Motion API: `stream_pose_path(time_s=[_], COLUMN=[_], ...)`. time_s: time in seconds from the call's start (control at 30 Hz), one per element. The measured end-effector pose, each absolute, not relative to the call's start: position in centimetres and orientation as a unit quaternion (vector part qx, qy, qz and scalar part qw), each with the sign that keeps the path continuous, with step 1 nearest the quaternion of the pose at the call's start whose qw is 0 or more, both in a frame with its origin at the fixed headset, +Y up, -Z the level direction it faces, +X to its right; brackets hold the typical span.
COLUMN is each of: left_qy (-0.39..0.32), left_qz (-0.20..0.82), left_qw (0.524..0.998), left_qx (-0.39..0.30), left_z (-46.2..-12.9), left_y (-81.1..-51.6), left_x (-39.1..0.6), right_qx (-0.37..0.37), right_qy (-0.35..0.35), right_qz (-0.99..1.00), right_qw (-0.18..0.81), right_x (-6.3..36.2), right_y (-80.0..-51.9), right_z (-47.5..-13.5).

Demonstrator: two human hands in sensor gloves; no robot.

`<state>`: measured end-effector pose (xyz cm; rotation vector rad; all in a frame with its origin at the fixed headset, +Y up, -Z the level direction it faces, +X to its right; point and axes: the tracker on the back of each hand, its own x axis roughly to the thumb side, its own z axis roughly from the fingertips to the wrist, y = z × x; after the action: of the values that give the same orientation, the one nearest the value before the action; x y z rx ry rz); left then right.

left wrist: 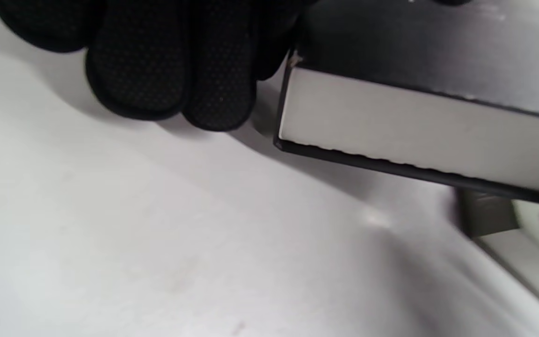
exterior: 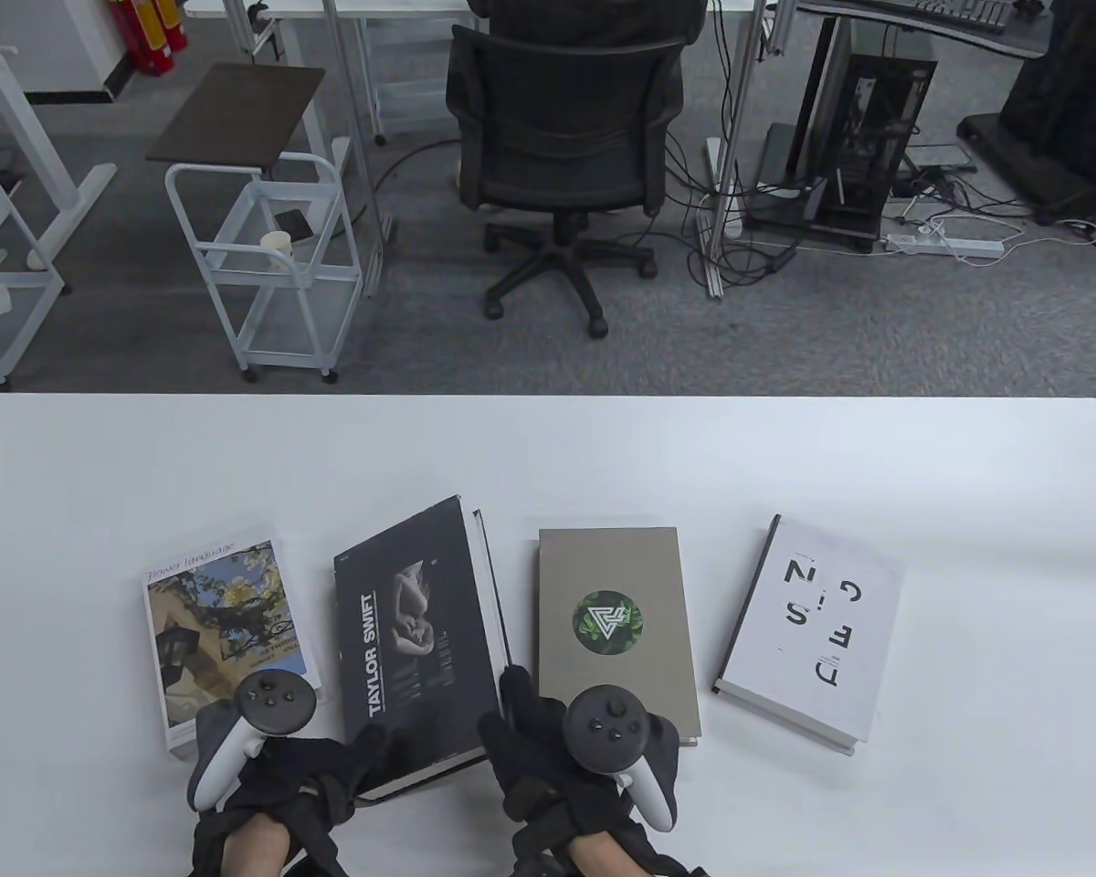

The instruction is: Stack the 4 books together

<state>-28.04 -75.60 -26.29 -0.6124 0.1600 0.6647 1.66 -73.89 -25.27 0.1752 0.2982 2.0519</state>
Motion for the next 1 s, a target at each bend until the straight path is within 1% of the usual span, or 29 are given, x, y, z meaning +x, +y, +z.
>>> stream_pose_path(time_s=[0.13,0.23,0.33,0.47,0.6,0.77,1.0], left_qy=[0.032,0.018,0.019,0.024,0.028,0.027,0.028], left_qz=[0.367,0.375,0.378,0.378,0.38,0.382,0.383], left_qw=[0.904,0.91,0.907,0.904,0.901,0.9,0.897], left_qx=[-0.219,-0.176,-0.185,-0.199,-0.207,-0.209,-0.218], left_z=[-26.3,-26.1,-26.1,-26.3,-26.3,-26.4,-26.4], left_y=[-74.3,-73.6,-73.7,-74.0,-74.3,-74.3,-74.4], left_x=[-27.9,-28.0,-28.0,-28.0,-28.1,-28.0,-28.0], right_qx=[0.051,0.039,0.007,-0.047,-0.104,-0.174,-0.246], right_qy=[0.078,0.055,0.024,-0.003,-0.031,-0.06,-0.082], right_qz=[0.85,0.859,0.871,0.869,0.836,0.769,0.76], right_qw=[0.519,0.507,0.49,0.493,0.538,0.612,0.596], right_x=[3.4,5.5,9.2,14.4,19.5,25.2,29.5], right_y=[-72.3,-70.4,-68.2,-66.6,-66.6,-68.0,-69.4], right_z=[-25.6,-26.5,-27.6,-27.8,-26.8,-24.7,-22.8])
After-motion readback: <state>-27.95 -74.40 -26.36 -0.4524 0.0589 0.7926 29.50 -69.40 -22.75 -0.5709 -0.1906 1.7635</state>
